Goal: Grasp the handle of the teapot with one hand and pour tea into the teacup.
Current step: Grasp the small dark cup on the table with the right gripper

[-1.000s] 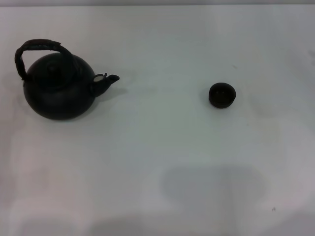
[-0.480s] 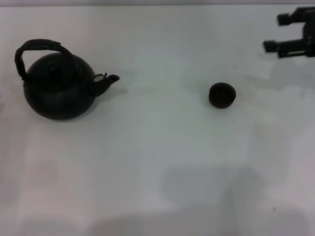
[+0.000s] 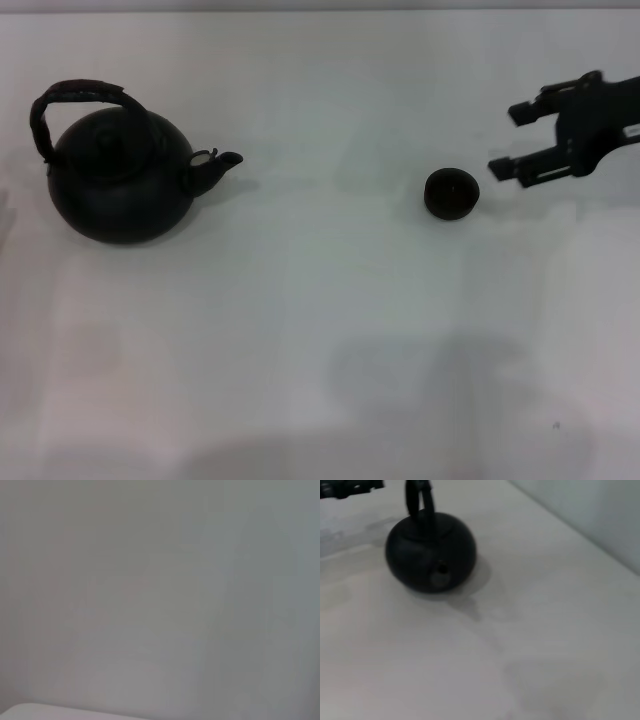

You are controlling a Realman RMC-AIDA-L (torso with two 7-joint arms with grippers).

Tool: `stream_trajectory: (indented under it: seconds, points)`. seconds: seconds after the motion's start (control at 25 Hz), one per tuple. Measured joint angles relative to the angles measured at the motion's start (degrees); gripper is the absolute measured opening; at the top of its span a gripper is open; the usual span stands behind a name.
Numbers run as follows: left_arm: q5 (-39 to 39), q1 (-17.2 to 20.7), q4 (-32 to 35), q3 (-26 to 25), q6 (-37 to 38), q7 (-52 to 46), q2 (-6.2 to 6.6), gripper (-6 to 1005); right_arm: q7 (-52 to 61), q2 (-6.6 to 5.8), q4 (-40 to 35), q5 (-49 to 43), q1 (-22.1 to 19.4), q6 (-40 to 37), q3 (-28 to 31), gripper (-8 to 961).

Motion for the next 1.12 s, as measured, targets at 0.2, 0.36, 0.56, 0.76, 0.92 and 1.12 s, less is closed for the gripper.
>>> stream_trajectory:
  seconds: [0.2,0.36,0.56,0.76,0.92,1.12]
  points:
    - [0.01,-0.25,-0.08,0.0,-0.06,-0.02,-0.14,886,-0.36,0.38,0.46,0.73,0.08,-0.99,-3.66,812]
    - [0.09,-0.29,-0.09,0.0,-0.47,-0.02,-0.23,887,-0.39,0.41,0.91,1.73,0.1,-3.64,-7.3,812]
    - [0.59,-0.26,-0.28,0.0,-0.59,-0.02,-0.24,887,-0.17,0.43,1.14,1.78,0.08,-10.02,-14.06,814]
    - [0.62,-0.33,-0.74,0.0,-0.89,-0.02,-0.24,887,0.24,0.44,2.66,1.02,1.02,-13.59,-19.2,814]
    - [0.62,-0.3,-0.82,0.0,-1.12,-0.02,-0.24,886,1.07,0.52,4.3,-0.54,2.21,-15.23,-21.52,813]
    - [0.61,-0.25,-0.91,0.0,-1.19,-0.02,-0.24,887,1.49,0.52,4.74,-0.98,2.44,-17.65,-23.45,813]
